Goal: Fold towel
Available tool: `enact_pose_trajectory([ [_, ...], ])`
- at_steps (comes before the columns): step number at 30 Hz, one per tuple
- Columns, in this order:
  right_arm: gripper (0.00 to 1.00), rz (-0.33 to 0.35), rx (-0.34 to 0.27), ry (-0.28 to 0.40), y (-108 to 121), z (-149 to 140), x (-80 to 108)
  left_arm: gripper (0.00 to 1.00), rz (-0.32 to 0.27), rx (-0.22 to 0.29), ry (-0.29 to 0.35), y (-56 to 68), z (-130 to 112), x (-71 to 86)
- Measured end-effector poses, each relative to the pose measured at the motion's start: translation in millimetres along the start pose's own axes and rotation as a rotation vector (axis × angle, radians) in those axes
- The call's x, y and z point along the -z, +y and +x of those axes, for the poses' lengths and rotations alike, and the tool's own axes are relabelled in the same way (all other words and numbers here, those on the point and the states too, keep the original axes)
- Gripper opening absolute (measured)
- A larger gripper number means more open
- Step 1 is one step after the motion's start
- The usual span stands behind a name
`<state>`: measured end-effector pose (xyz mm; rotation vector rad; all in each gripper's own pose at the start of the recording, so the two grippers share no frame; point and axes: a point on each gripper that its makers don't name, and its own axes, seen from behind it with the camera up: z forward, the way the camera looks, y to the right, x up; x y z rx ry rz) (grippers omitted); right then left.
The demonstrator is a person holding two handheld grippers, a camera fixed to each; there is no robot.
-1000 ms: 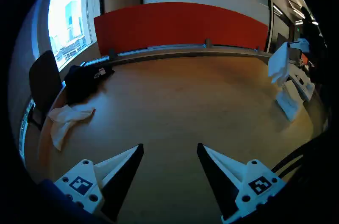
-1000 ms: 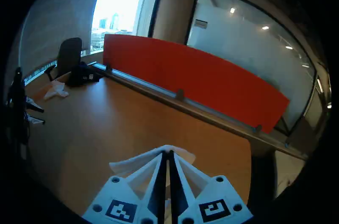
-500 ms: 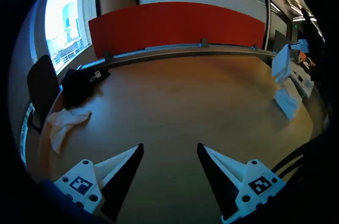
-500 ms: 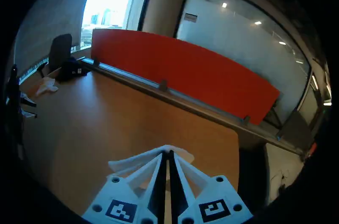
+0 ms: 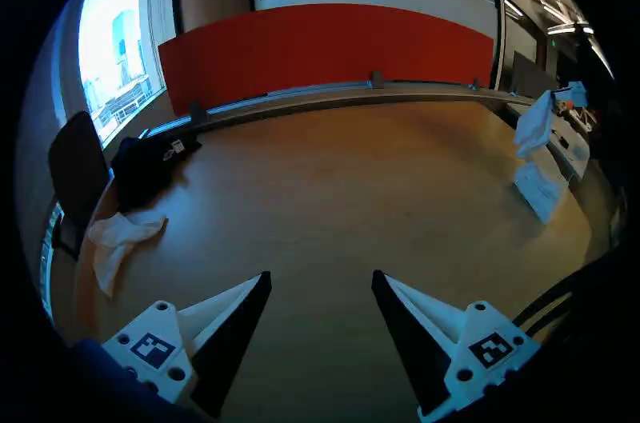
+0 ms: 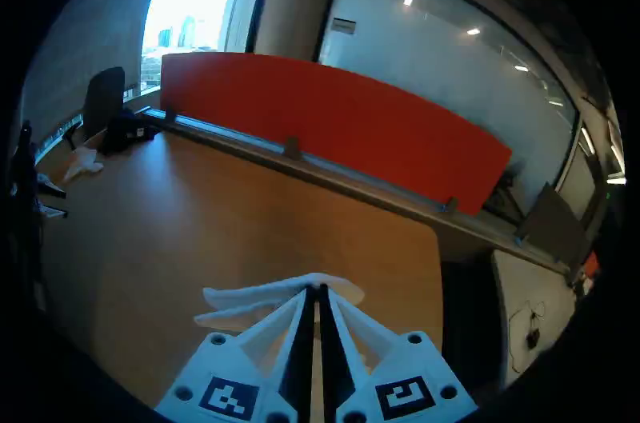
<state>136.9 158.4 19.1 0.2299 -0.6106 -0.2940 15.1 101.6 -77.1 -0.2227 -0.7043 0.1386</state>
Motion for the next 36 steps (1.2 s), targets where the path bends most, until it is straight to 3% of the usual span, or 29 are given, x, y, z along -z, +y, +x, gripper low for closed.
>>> enact_pose_trajectory([
  [18,0.05,-0.075,-0.111,-0.102,19.4,-97.3,39.4,0.94,-0.01,-0.021,-0.01,6.8,-3.7,2.5],
  [36,0.05,-0.103,-0.208,-0.198,18.5,-173.4,47.4,0.94,-0.008,-0.034,-0.011,5.3,-4.5,6.2],
])
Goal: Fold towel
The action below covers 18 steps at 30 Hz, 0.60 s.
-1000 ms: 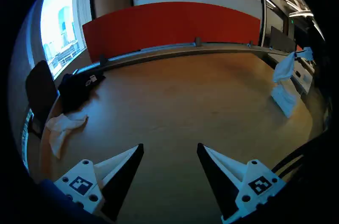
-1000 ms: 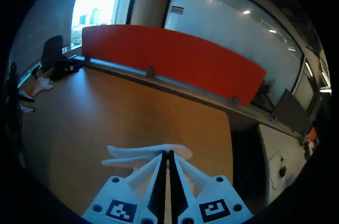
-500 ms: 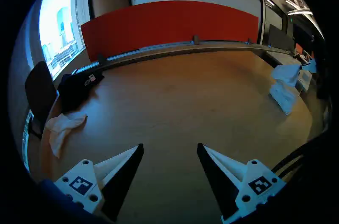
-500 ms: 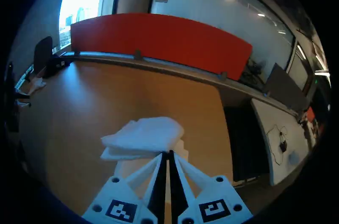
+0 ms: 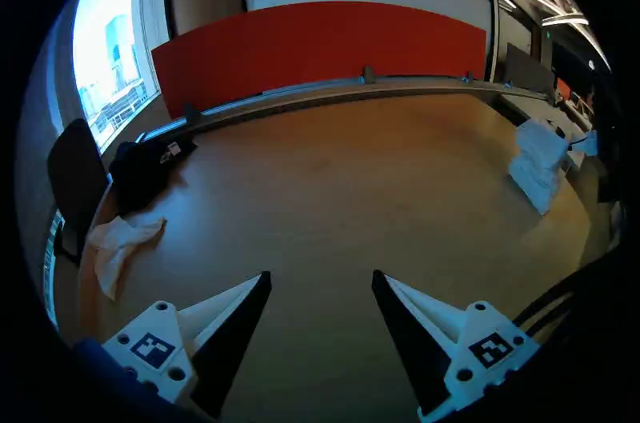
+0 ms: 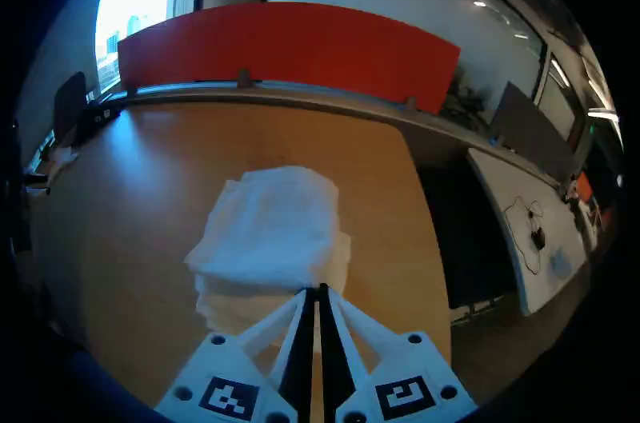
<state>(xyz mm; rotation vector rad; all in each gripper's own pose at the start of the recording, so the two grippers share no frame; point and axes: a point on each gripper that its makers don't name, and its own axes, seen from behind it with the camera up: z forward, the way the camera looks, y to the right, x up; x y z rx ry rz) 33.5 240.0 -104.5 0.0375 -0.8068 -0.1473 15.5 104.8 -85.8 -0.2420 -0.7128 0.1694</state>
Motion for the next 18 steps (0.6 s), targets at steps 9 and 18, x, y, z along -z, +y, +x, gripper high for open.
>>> enact_pose_trajectory([
  [9,0.05,-0.005,-0.031,-0.047,5.3,-26.8,-10.2,0.94,0.004,-0.004,-0.004,-2.7,-4.3,2.0],
  [18,0.05,-0.009,-0.049,-0.086,11.2,-41.7,-18.9,0.94,0.008,-0.002,-0.007,-4.9,-6.9,3.5],
])
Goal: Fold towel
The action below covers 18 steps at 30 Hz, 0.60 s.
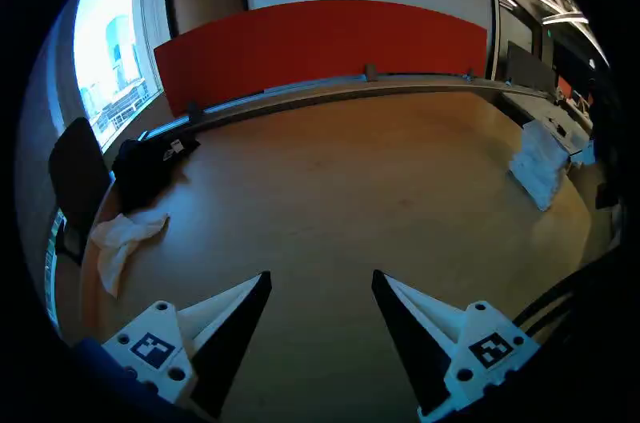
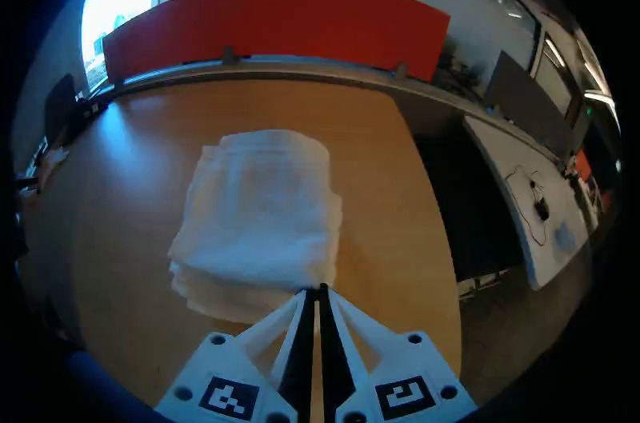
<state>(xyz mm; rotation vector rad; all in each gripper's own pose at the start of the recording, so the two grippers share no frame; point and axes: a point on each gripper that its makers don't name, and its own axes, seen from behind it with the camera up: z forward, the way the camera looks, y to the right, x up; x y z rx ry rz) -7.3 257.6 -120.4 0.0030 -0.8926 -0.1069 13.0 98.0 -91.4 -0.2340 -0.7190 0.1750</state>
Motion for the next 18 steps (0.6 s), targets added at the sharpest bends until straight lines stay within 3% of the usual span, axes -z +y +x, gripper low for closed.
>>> enact_pose_trajectory([
  [18,0.05,-0.017,-0.007,-0.061,6.8,-14.1,-23.1,0.94,0.01,0.006,-0.009,-5.0,-6.5,3.5],
])
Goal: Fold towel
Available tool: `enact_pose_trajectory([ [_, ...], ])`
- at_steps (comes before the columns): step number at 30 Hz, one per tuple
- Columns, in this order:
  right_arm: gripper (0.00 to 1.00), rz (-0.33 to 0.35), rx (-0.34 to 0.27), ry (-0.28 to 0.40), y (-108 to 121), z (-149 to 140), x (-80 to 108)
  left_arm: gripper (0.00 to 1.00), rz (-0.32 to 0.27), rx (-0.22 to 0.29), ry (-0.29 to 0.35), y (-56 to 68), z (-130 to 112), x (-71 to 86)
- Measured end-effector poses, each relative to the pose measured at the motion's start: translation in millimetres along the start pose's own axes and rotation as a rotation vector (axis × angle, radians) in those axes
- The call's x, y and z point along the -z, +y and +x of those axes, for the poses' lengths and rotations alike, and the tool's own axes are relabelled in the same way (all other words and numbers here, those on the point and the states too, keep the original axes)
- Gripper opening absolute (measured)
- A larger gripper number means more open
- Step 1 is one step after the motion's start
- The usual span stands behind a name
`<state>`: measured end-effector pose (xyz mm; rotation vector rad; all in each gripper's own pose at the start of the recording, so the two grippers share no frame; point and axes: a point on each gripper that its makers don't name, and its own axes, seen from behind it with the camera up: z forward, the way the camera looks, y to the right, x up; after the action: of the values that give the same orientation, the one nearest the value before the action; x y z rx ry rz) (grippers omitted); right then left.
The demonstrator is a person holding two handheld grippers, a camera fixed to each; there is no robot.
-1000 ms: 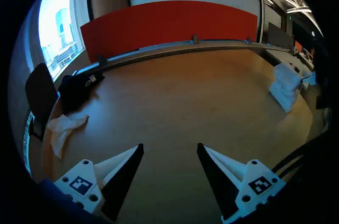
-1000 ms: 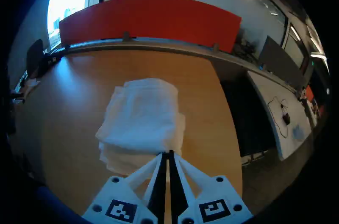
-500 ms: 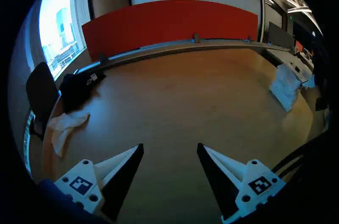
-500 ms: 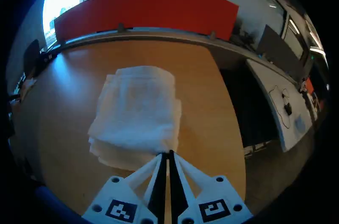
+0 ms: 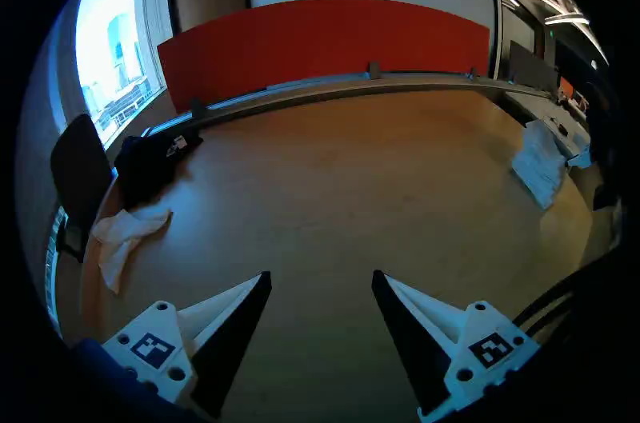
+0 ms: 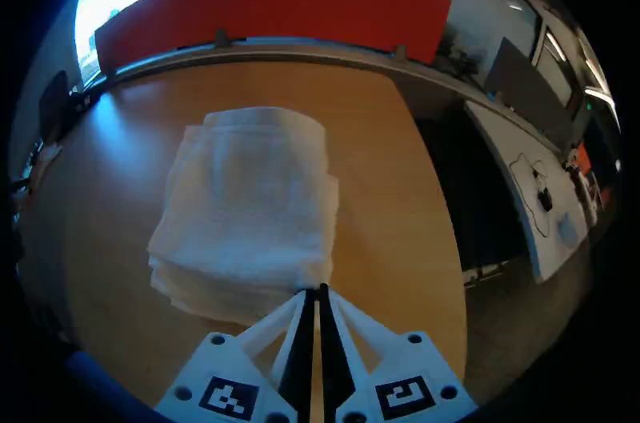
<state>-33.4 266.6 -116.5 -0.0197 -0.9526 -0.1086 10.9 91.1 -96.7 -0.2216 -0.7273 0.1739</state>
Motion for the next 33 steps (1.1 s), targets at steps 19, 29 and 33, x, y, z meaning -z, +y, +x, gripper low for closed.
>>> enact_pose_trajectory([
  [19,0.31,-0.037,-0.03,0.027,1.5,3.1,-3.7,0.93,0.006,0.007,-0.002,-3.0,0.9,-1.2],
  [29,0.61,-0.057,-0.04,0.055,3.4,4.3,4.0,0.94,0.006,0.006,0.0,-4.0,3.8,-3.0],
  [33,0.71,-0.066,-0.04,0.061,5.1,5.7,7.2,0.94,0.005,0.007,0.002,-2.8,5.4,-3.6],
])
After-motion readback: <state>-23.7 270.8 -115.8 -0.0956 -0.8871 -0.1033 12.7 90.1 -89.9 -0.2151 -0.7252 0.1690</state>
